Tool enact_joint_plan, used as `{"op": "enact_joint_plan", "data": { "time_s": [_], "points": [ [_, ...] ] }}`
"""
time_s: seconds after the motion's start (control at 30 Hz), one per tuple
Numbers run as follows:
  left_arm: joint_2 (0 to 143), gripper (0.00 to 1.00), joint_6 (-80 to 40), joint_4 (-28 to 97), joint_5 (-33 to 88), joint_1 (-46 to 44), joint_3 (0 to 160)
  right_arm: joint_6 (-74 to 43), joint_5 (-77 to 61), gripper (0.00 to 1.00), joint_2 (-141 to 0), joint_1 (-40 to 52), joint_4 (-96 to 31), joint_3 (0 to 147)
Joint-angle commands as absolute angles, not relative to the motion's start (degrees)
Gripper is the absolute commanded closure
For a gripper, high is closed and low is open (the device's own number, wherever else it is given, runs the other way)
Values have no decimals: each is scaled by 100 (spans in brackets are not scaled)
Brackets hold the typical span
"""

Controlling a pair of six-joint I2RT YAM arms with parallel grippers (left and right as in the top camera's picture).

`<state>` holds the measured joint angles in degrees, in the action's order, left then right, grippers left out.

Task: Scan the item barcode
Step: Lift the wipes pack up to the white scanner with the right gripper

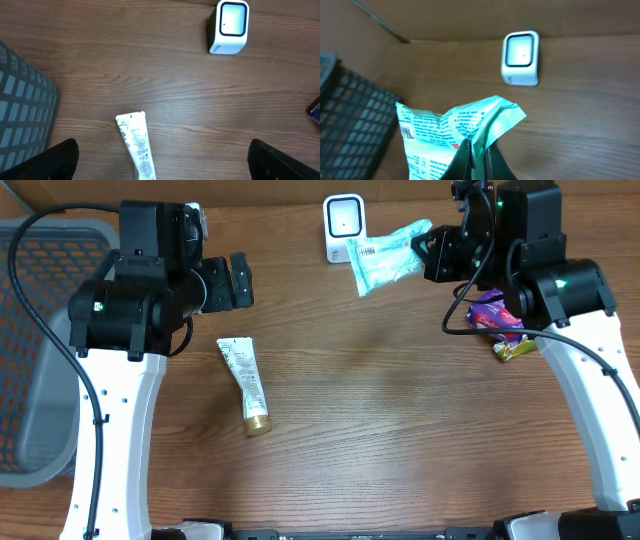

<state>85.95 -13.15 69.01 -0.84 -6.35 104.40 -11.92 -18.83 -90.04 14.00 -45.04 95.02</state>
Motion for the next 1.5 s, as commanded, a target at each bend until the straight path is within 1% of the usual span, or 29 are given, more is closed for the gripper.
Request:
{"op": "enact_joint_plan", "data": {
  "time_s": [0.0,0.13,0.23,0.33,0.4,0.5,0.67,0.73,0.83,0.9,0.97,1.03,1.17,1.27,1.47],
  "points": [
    [8626,0,-1240,6882,-45,-639,10521,-1081,-628,96,-8862,1874,-4456,9889],
    [8626,0,-1240,6882,-45,-639,10521,-58,1234,96,-8875,2816,-4355,10280],
    [8626,0,-1240,6882,-45,-639,10521,860,3299,96,-8969,3601,-3787,10298],
    [8626,0,-1243,6882,-45,-639,10521,1393,4198,96,-9264,3837,-3354,10298],
    [8626,0,-1240,6882,-45,-639,10521,1570,4412,96,-9539,3837,-3114,10298],
    [8626,0,-1240,6882,-45,-639,10521,2036,4436,96,-10047,3747,-2670,10298],
    [8626,0,-1240,6882,-45,-639,10521,4418,4370,96,-11019,3688,-1662,10298],
    [8626,1,-1240,6882,-43,-639,10521,5028,4370,96,-11362,3688,-1074,10298],
    [8626,1,-1240,6882,-45,-639,10521,5721,4344,96,-11843,3649,167,10298],
    [8626,1,-1240,6882,-45,-639,10521,6233,4064,96,-12138,3562,972,10298],
    [8626,0,-1243,6879,-45,-639,10521,6641,3656,96,-12355,3463,1463,10298],
    [8626,1,-1240,6879,-45,-639,10521,6663,3354,96,-12475,3393,1715,10298],
    [8626,0,-1240,6879,-45,-639,10521,6689,2633,96,-12630,3218,1820,10298],
    [8626,0,-1240,6882,-43,-639,10521,6753,2576,96,-12733,3092,1968,10298],
    [8626,0,-1240,6882,-45,-639,10521,6646,2274,96,-12768,2954,1883,10298]
  ]
}}
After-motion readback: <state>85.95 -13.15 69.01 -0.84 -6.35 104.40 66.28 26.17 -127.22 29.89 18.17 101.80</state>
